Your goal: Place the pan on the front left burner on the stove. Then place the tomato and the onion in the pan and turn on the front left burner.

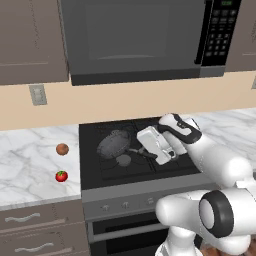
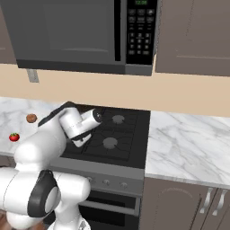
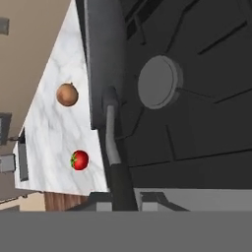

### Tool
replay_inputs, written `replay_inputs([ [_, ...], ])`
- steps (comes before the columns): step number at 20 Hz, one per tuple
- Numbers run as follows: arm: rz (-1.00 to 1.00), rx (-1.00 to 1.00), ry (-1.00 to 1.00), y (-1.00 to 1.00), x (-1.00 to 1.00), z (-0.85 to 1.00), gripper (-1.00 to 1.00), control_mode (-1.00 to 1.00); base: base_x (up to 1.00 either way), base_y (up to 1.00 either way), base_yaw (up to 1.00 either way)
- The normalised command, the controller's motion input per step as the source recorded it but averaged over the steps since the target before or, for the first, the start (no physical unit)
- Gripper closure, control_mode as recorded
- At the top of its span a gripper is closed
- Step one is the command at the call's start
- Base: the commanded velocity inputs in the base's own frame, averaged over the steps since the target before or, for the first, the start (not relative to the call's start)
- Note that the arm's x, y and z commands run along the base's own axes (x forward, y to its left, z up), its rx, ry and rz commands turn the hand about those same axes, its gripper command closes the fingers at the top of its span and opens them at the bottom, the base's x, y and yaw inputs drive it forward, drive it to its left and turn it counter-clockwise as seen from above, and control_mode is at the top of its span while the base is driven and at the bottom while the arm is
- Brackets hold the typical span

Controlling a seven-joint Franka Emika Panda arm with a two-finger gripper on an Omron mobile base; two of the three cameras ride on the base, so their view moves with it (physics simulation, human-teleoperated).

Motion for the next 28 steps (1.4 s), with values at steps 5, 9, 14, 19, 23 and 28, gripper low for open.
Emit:
replay_inputs([
  [5,-0.04,0.01,0.10,0.00,0.03,-0.22,1.00,-1.00,0.00,0.00,0.00],
  [9,-0.03,0.04,0.15,-0.08,-0.22,-0.07,1.00,-1.00,0.00,0.00,0.00],
  [14,-0.03,0.04,0.10,-0.15,-0.44,-0.10,1.00,-1.00,0.00,0.00,0.00],
  [19,-0.02,0.01,0.01,-0.14,-0.25,-0.12,1.00,-1.00,0.00,0.00,0.00],
  [23,-0.03,0.00,0.01,0.00,0.06,-0.31,1.00,-1.00,0.00,0.00,0.00],
  [28,-0.04,0.00,0.04,0.00,0.19,-0.44,1.00,-1.00,0.00,0.00,0.00],
])
